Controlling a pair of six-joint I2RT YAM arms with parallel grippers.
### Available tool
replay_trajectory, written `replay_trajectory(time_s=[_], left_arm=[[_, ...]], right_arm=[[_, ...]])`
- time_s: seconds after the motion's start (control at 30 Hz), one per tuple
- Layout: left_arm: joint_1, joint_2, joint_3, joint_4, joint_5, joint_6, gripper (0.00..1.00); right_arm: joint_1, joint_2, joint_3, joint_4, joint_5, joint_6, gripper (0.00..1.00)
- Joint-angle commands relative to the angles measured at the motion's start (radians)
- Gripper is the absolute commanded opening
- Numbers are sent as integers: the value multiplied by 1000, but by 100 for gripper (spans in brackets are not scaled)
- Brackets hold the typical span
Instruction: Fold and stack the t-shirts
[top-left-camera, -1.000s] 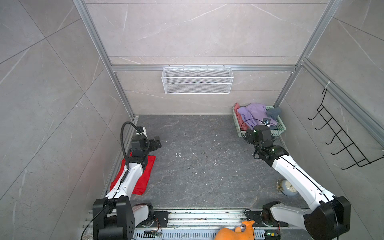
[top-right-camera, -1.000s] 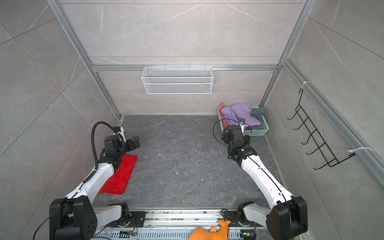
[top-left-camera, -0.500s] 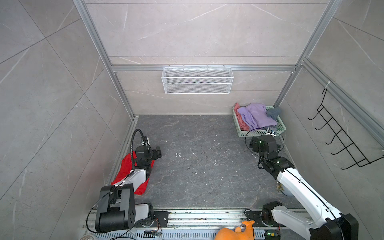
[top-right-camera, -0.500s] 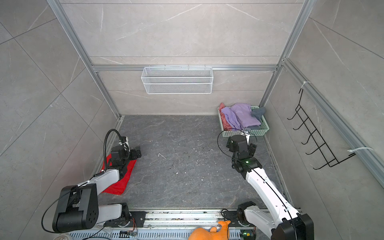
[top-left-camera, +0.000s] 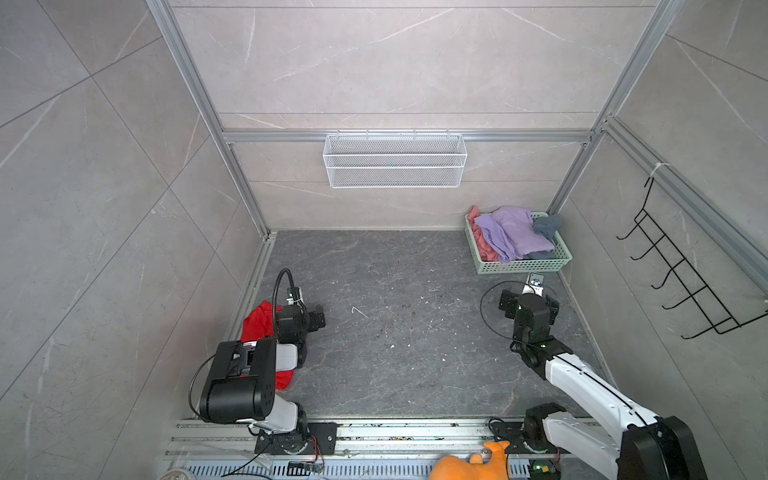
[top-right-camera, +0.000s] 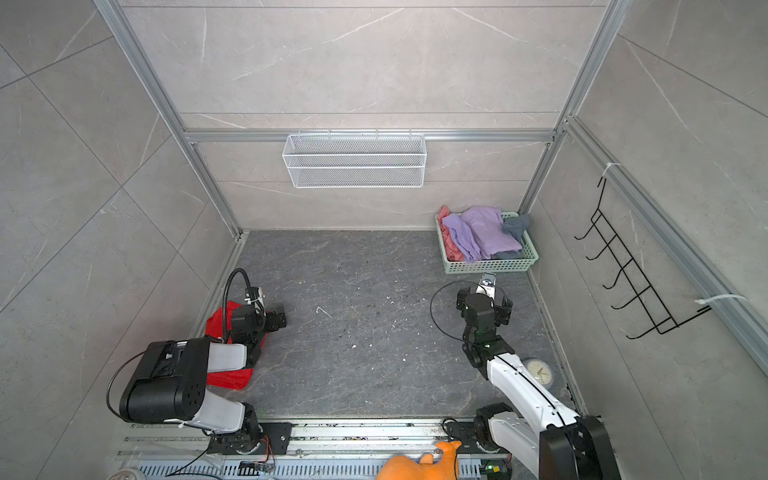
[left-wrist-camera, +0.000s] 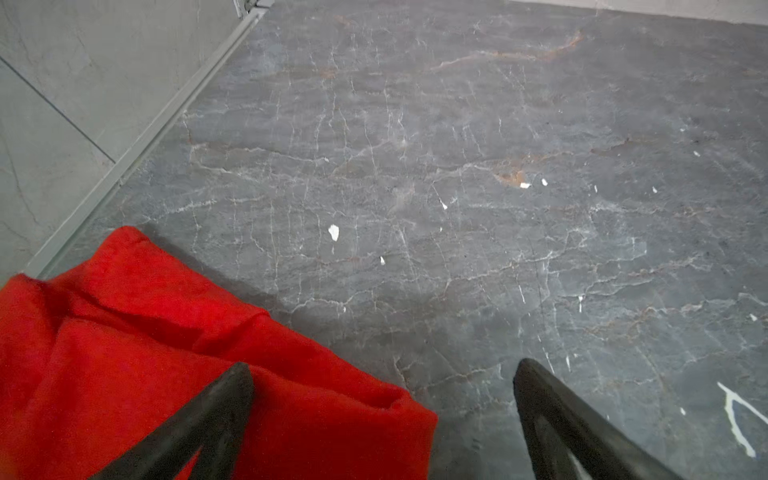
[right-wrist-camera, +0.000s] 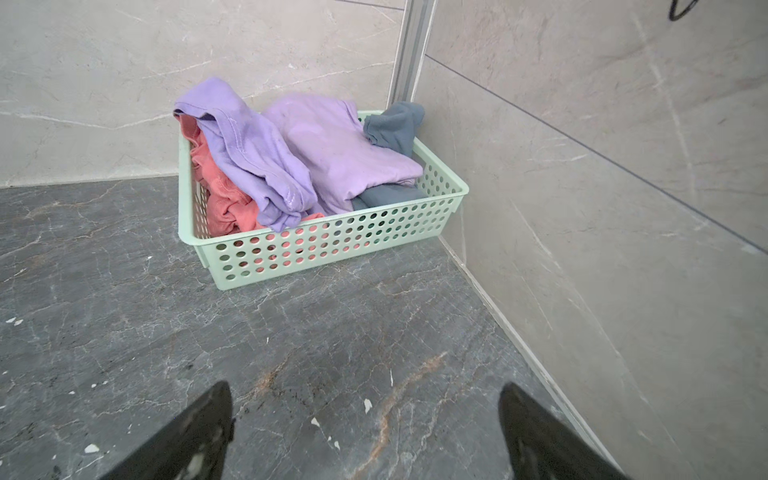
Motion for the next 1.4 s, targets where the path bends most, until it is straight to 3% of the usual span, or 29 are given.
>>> replay_trajectory(time_s=[0.0,0.13,0.27,0.4,0.5,0.53,0.57,0.6,0.67,0.73,0.8,1.37], left_arm=[[10,-1,23,103,-15,4,100],[10,-6,28,88,-15,5,100],[9,-5,29,88,-18,5,100],[9,-5,29,88,-20,6,100],[8,-5,30,86,-24,8,100],[9,-3,31,85,-25,8,100],[9,-3,32,84,-24,9,100],[7,-3,32,84,-24,7,100],[8,-2,33,84,-25,6,100],[8,-1,34,82,-26,7,100],[7,-1,33,82,-26,6,100],[7,-1,35,82,-27,9,100]], right_arm=[[-11,78,-65,231,-76,-75,100],[-15,157,-79,274,-166,-33,100],[-16,288,-136,532,-233,-25,100],[-16,413,-112,611,-268,-44,100],[-32,415,-105,549,-317,-27,100],[-35,491,-115,685,-314,-48,100],[-37,488,-90,654,-319,-45,100],[-55,441,-53,479,-363,-10,99],[-94,481,-81,609,-422,-16,100],[-94,445,-60,490,-428,-4,100],[-95,470,-74,575,-425,-12,100],[-93,454,-70,537,-421,-19,100]])
